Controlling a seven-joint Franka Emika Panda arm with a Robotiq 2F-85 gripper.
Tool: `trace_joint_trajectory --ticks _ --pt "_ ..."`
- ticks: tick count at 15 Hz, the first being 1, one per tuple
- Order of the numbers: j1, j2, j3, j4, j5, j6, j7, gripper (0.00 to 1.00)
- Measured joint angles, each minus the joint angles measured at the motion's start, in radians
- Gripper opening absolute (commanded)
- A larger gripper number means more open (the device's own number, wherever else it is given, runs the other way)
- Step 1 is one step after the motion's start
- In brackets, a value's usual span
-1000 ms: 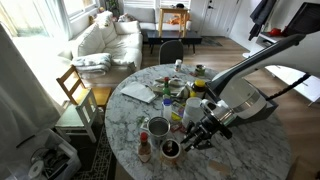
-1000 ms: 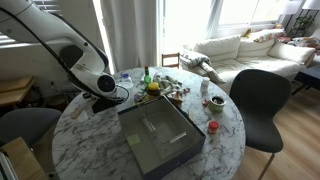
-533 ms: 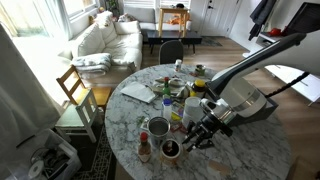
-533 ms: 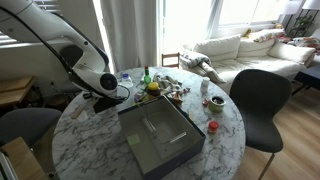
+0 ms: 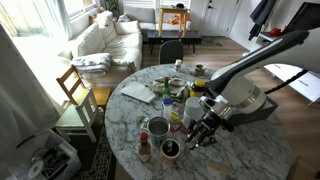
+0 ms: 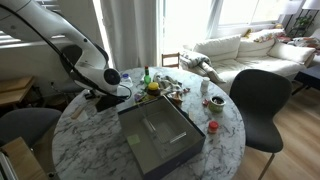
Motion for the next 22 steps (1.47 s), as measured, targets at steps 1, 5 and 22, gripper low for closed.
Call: trace_joint_trajectory --ticks 1,5,22 --pt "0.000 0.000 -0.001 0.001 -0.008 0.000 0.005 0.07" --pt "0.004 0.001 0.000 0.008 -0.028 0.001 0.007 0.07" --pt "0.033 -0.007 0.004 -0.036 -0.074 0.160 0.044 1.00"
